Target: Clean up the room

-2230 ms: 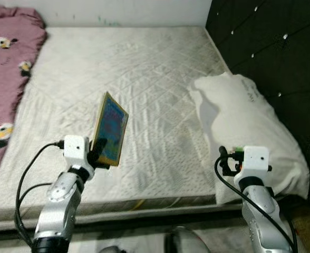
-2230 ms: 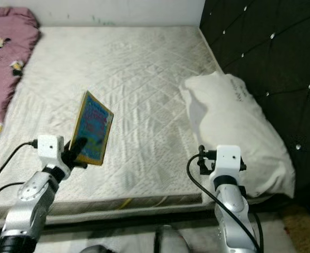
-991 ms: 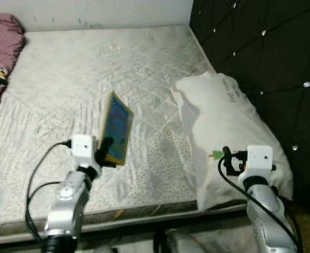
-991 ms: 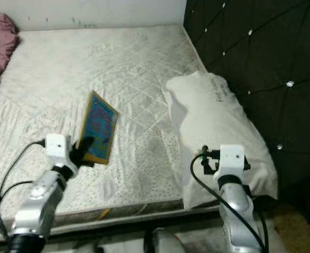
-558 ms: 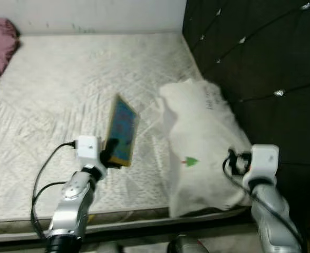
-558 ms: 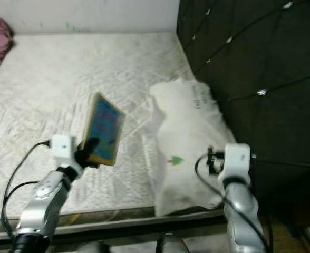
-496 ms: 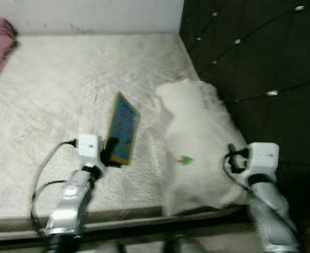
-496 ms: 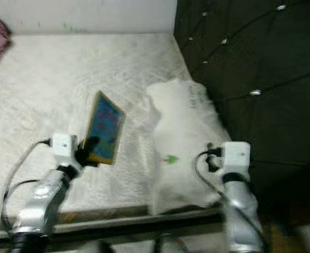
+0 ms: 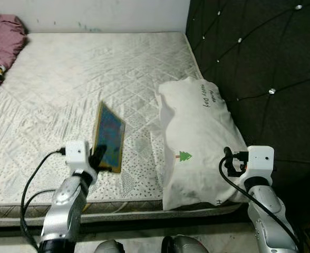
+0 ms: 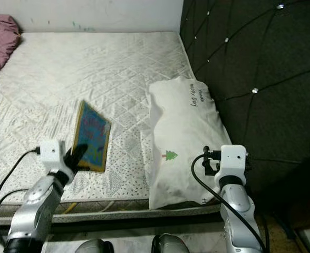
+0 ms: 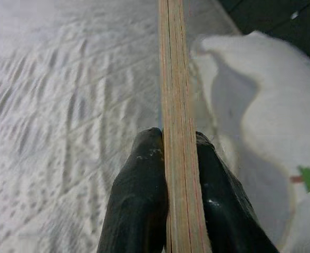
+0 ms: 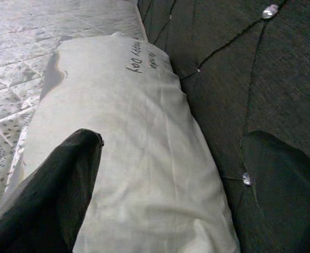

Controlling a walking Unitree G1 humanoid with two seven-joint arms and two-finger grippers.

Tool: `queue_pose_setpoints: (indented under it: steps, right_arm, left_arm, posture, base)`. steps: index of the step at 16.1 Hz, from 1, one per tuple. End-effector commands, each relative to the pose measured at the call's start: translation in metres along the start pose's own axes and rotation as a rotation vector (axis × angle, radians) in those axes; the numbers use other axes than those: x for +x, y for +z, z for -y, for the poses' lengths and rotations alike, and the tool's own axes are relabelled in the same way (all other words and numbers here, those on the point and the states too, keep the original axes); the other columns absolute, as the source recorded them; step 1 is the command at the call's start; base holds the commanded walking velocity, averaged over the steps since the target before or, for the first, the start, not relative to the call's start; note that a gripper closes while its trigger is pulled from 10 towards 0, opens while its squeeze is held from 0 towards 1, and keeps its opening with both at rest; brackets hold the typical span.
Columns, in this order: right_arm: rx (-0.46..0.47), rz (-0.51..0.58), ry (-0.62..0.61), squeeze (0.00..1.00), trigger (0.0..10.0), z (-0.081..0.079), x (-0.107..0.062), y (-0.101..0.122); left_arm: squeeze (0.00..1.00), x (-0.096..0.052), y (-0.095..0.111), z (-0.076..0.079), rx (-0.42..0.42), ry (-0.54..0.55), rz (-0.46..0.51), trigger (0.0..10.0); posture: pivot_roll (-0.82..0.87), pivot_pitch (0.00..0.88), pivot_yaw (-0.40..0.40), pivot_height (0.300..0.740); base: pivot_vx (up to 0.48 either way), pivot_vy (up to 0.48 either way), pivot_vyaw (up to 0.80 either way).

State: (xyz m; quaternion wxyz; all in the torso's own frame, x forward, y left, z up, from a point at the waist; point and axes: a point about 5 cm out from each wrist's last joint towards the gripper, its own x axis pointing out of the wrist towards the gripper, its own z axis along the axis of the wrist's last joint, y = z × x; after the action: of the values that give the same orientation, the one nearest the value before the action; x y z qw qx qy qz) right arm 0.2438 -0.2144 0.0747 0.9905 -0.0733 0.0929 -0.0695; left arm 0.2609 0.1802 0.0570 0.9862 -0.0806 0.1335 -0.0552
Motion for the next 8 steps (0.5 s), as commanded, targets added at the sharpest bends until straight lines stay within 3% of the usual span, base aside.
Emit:
queue_pose_setpoints:
  steps: [1, 8]
  right_arm:
    - [-0.002, -0.008, 0.011, 0.00, 10.0, -0.0007, -0.0005, -0.0003]
    - [0.000, -0.010, 0.014, 0.00, 10.0, -0.0008, -0.0011, -0.0005]
  left_arm:
    - [0.00, 0.0006, 0.0135, 0.0010, 0.018, 0.000, 0.054, 10.0]
    - [0.00, 0.0011, 0.0158, 0.0014, 0.009, 0.004, 0.059, 10.0]
  posture:
    - [-0.11, 0.100, -0.021, 0.721]
    - [-0.12, 0.102, -0.023, 0.632]
  base:
    - [0.000, 0.000, 0.00]
    - [0.000, 0.000, 0.00]
